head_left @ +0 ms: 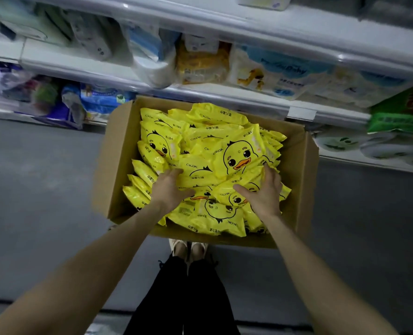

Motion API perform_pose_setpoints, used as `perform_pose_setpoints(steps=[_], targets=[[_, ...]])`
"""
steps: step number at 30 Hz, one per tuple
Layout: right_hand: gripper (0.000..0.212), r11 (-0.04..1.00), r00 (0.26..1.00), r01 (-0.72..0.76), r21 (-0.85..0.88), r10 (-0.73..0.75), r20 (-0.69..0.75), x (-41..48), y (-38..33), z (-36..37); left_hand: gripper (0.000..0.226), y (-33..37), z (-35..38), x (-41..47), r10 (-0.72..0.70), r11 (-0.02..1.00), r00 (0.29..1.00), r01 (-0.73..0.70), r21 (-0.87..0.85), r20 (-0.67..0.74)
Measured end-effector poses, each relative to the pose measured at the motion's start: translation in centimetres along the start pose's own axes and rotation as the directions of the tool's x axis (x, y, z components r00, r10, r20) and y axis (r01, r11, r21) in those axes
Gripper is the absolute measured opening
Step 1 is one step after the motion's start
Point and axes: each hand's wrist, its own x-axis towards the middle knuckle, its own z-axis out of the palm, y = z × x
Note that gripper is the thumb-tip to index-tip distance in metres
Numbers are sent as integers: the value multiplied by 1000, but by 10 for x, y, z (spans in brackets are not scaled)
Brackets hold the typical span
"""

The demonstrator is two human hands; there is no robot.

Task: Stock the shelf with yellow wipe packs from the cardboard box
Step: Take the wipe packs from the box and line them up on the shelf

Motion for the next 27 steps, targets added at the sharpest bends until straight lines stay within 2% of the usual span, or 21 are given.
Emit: perform_pose_setpoints(steps=[4,8,10,14,18,20,22,24,26,27], targets=[[120,998,995,-70,5,70,64,18,11,3,71,1,10,7,12,984,1000,-14,177,16],[119,988,988,-118,-103,127,86,23,12,-2,64,-1,12,6,8,941,999,-19,337,34],[116,985,986,-126,-118,138,96,22,12,-5,58,-2,10,4,-3,943,1000,-6,332,27],[94,984,987,-113,-141,128,97,14,10,-15,50,-2,5,-2,-16,979,1000,14,205,8],[44,995,985,-101,-1,100,139,-2,5,-30,41,1,-5,-20,-71,979,997,74,-191,22],[31,992,982,-113,48,104,159,-11,-2,-39,23,4,-15,-30,-33,964,999,32,-263,0],[37,984,978,-136,116,115,175,-19,-13,-51,19,9,-30,-39,-6,951,1000,-3,-309,-26],[43,977,976,-137,162,105,191,-28,-29,-67,29,14,-49,-50,26,935,998,-46,-351,-64],[44,978,982,-75,195,38,185,-35,-50,-84,36,20,-73,-58,68,921,992,-102,-375,-105],[60,977,984,-42,208,5,178,-40,-62,-94,38,24,-88,-65,96,917,986,-140,-373,-133]])
